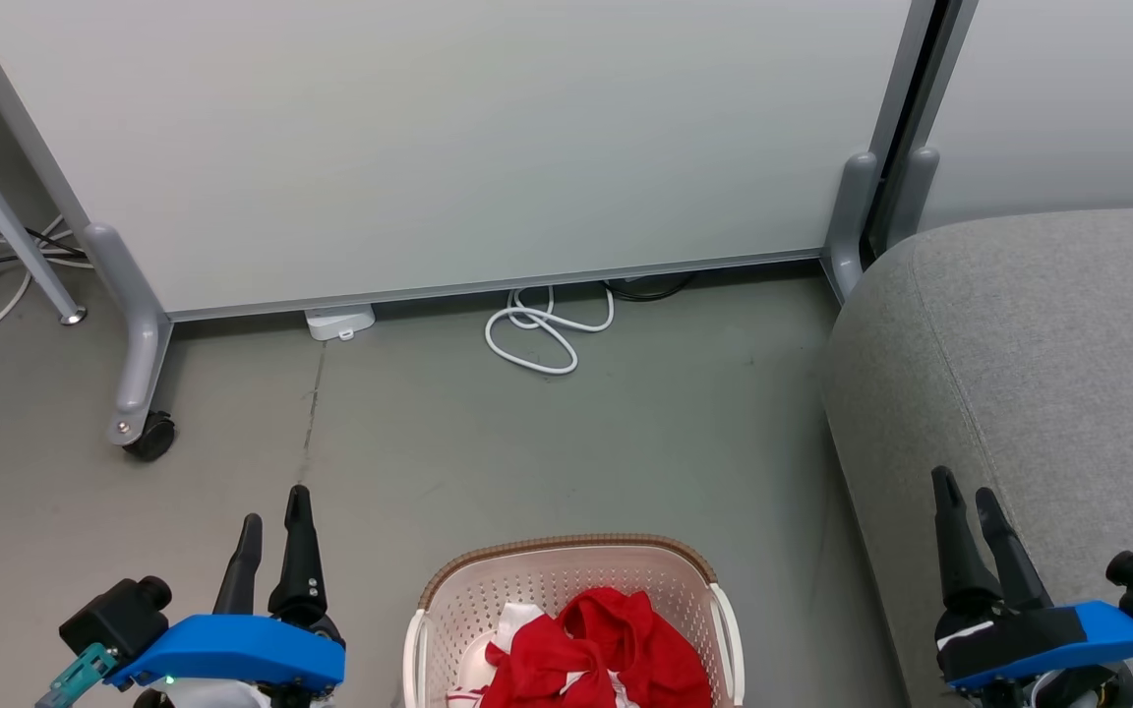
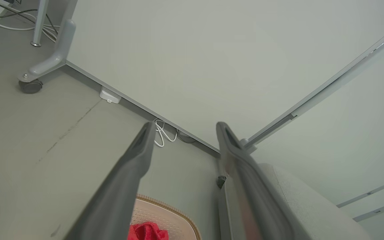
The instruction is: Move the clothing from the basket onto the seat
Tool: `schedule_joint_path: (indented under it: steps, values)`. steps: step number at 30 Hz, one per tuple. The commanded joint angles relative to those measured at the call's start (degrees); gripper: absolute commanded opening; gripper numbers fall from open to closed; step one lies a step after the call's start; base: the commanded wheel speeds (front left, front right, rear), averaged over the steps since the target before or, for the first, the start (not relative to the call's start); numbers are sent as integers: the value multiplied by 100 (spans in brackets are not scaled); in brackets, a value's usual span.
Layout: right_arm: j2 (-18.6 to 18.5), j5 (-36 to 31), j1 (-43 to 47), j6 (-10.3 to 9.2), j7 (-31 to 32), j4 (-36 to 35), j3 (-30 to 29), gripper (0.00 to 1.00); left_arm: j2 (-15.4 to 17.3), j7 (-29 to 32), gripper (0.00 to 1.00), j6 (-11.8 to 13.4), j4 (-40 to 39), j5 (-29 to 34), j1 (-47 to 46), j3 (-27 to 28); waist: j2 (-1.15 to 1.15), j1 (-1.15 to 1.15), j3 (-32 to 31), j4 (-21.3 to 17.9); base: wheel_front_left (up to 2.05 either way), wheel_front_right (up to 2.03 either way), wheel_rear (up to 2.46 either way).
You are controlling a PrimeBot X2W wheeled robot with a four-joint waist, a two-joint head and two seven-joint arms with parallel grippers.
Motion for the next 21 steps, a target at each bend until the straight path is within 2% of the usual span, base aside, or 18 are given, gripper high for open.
schedule_joint_path:
  steps: [1, 21]
  values:
    - [-39, -221, -33, 15, -65, -87, 17, 100, 53, -63, 100, 18, -85, 213, -139, -29, 0, 0, 2, 5, 0, 0, 0]
    - [-45, -1537, -36, 16, -316, -78, 91, 100, 82, -377, 100, 20, -22, 1519, -145, -110, 0, 0, 57, 6, 0, 0, 0]
